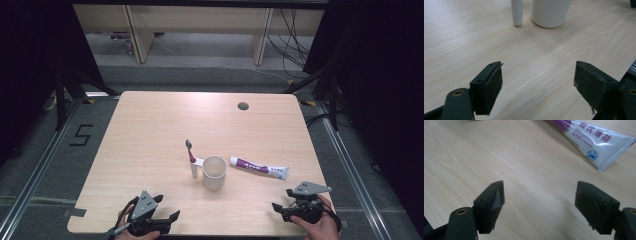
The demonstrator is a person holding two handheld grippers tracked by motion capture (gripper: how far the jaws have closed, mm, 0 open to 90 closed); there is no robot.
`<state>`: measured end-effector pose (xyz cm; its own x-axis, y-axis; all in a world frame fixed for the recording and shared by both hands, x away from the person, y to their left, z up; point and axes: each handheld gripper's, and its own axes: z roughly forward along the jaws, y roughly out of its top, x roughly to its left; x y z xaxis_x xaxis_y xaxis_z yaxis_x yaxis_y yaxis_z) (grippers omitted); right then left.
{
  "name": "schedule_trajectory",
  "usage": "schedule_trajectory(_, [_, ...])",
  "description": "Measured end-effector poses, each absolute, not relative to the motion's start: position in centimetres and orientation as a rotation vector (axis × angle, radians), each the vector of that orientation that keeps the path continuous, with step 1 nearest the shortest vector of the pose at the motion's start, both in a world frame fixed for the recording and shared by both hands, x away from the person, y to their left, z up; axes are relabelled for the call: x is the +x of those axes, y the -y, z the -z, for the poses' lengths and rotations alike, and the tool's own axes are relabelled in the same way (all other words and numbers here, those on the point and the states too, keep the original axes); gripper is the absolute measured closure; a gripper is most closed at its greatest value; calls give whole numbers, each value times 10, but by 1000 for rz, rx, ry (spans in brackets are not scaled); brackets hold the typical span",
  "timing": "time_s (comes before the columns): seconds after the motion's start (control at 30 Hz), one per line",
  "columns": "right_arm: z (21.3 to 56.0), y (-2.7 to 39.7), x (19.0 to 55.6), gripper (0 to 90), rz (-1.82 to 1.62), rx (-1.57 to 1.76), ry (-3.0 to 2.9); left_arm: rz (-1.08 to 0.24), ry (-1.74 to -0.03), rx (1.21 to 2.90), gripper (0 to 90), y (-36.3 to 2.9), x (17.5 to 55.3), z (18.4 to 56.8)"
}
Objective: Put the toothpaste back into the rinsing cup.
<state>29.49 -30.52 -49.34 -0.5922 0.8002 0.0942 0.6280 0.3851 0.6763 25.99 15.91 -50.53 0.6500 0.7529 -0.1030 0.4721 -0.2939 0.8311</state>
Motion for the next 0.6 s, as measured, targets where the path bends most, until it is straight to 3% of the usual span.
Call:
schedule_trajectory(0.3, [483, 305, 313, 321, -1056, 1207, -2351, -393, -968, 1960, 225, -159, 259, 506])
schedule_trajectory(0.5, [473, 291, 334, 585, -1086, 1194, -2318, -396, -958, 1974, 226, -160, 259, 508])
schedule_trajectory(0.6, [472, 285, 342, 653, -1082, 1194, -2318, -398, -968, 1970, 226, -159, 259, 508])
